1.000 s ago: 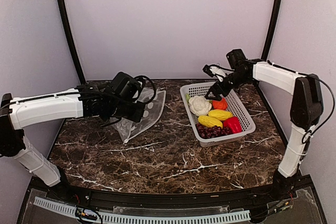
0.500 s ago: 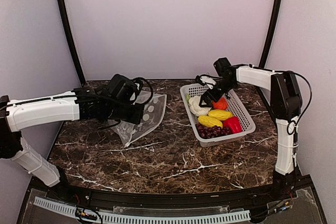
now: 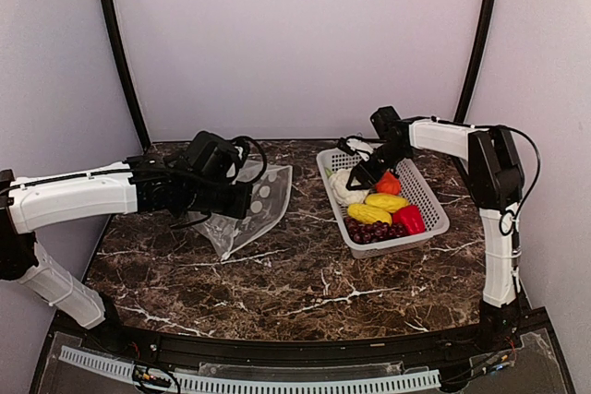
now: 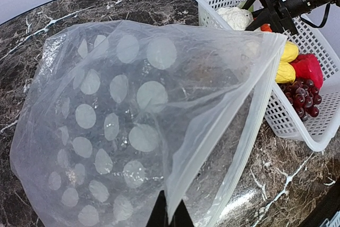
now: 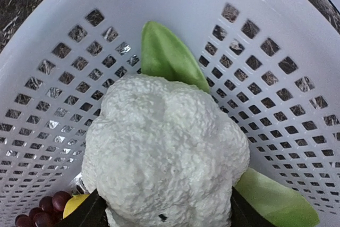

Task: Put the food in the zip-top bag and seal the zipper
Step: Pick up the fake vegetable from the bin.

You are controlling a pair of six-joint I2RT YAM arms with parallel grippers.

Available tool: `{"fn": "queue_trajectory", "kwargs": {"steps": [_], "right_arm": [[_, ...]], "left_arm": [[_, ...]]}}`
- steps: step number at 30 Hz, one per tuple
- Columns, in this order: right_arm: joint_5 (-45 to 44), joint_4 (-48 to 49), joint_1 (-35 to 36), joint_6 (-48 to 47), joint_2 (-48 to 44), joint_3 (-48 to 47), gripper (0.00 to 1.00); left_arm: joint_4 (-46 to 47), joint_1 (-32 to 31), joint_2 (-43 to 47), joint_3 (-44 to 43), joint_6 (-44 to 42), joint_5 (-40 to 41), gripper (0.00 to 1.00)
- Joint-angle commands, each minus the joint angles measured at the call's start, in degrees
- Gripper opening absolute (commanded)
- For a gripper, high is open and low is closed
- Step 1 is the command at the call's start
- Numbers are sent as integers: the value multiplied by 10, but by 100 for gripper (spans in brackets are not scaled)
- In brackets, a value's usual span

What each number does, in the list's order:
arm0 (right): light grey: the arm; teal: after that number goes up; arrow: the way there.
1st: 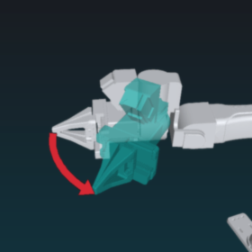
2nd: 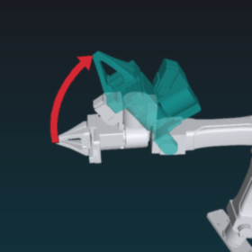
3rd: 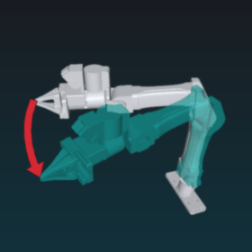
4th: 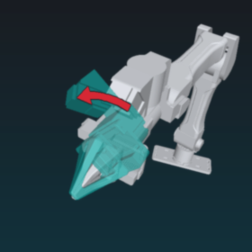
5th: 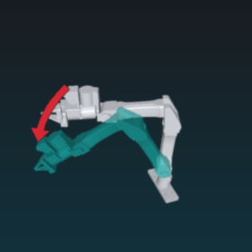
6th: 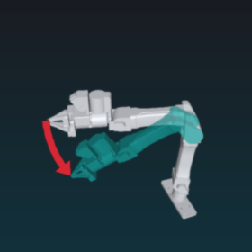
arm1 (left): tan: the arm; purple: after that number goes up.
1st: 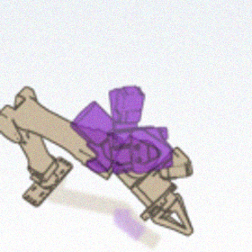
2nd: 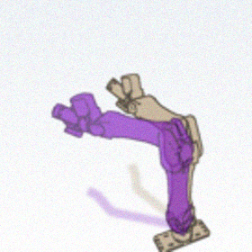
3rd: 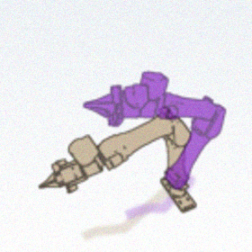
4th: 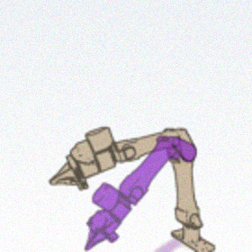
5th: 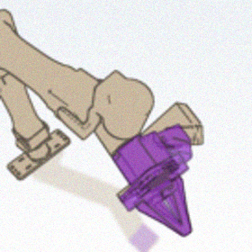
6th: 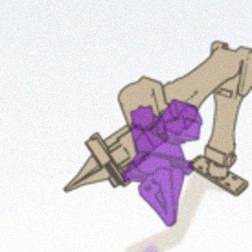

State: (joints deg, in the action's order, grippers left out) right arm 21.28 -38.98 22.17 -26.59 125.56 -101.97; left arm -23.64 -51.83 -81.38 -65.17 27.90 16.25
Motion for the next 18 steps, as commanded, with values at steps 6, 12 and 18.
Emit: {"fn": "queue_trajectory", "kwargs": {"steps": [6,12,18], "right_arm": [[-14,3,-4,-17,-112,55,43],[4,3,-8,-4,-221,81,39],[121,-39,-1,11,-285,83,38]], "left_arm": [[9,4,-3,-11,-2,-4,1],[14,5,-34,-37,-2,2,1],[21,4,-81,-80,2,-5,1]]}}
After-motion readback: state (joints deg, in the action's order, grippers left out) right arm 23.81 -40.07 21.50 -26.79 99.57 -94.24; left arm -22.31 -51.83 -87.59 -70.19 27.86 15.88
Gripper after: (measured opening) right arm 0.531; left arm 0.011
